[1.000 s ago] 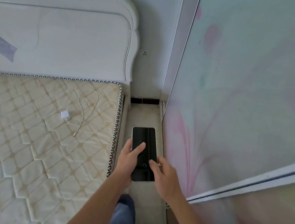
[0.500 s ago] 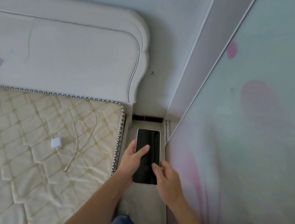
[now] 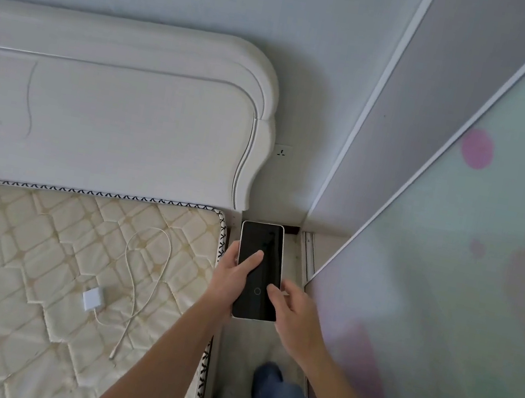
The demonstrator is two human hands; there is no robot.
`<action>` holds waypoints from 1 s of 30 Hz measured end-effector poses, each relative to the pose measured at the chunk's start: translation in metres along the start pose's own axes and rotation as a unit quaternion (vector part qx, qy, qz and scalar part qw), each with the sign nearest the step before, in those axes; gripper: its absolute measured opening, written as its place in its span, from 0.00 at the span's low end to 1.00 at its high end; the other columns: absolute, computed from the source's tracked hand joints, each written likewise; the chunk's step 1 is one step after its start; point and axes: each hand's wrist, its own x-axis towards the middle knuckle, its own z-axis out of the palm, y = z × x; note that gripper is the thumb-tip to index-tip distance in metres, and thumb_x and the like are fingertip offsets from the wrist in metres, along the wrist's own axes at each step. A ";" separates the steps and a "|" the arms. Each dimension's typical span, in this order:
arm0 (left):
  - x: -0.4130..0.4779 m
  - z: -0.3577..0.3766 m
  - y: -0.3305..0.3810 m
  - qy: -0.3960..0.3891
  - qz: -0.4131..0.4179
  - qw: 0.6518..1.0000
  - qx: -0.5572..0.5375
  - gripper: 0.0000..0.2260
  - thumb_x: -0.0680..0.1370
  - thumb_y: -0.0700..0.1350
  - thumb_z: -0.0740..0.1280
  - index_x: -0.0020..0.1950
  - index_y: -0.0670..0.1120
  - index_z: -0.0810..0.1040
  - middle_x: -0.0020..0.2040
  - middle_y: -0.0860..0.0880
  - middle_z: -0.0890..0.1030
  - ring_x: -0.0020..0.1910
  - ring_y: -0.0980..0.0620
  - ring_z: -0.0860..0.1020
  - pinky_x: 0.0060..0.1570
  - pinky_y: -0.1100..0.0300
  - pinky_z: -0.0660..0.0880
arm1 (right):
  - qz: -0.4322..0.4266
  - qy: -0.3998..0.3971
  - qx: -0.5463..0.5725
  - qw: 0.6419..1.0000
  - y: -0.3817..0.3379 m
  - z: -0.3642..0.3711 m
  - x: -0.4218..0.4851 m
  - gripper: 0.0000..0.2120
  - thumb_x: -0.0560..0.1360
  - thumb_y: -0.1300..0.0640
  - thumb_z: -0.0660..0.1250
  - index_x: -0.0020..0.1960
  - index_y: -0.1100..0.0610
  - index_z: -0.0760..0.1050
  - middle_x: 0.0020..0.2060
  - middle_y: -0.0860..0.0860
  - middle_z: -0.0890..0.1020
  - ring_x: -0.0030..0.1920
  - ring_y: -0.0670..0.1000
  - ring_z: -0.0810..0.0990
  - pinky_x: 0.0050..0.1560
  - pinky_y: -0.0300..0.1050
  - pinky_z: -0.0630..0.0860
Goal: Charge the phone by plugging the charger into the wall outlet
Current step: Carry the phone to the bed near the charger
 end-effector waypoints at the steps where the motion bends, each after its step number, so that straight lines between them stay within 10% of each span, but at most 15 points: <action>1: 0.009 -0.001 0.004 -0.002 0.001 1.000 -0.005 0.04 0.80 0.42 0.68 0.55 0.46 0.77 0.54 0.36 0.83 0.48 0.41 0.82 0.55 0.38 0.79 | 0.000 -0.009 0.004 1.000 -0.002 0.001 0.011 0.07 0.82 0.54 0.61 0.47 0.50 0.77 0.30 0.36 0.81 0.32 0.38 0.79 0.34 0.32 0.71; 7: 0.063 -0.018 0.036 0.042 0.011 0.998 -0.053 0.08 0.81 0.42 0.67 0.59 0.42 0.75 0.47 0.41 0.84 0.44 0.43 0.83 0.44 0.48 0.81 | -0.037 -0.081 -0.026 0.996 -0.016 0.008 0.093 0.09 0.81 0.51 0.61 0.53 0.53 0.77 0.41 0.49 0.85 0.41 0.45 0.84 0.39 0.42 0.81; 15: 0.113 -0.061 0.080 0.190 0.020 0.971 -0.142 0.08 0.80 0.43 0.67 0.59 0.44 0.76 0.47 0.43 0.84 0.43 0.45 0.83 0.44 0.48 0.81 | -0.128 -0.203 -0.131 0.962 -0.060 0.043 0.210 0.13 0.80 0.49 0.62 0.41 0.55 0.73 0.30 0.50 0.80 0.30 0.48 0.78 0.29 0.46 0.72; 30: 0.078 -0.149 0.034 0.420 0.022 0.874 -0.243 0.11 0.80 0.45 0.69 0.62 0.51 0.77 0.53 0.43 0.85 0.50 0.43 0.85 0.51 0.44 0.82 | -0.187 -0.486 -0.211 0.827 -0.067 0.163 0.239 0.16 0.80 0.48 0.61 0.36 0.55 0.67 0.23 0.49 0.73 0.24 0.46 0.67 0.29 0.45 0.65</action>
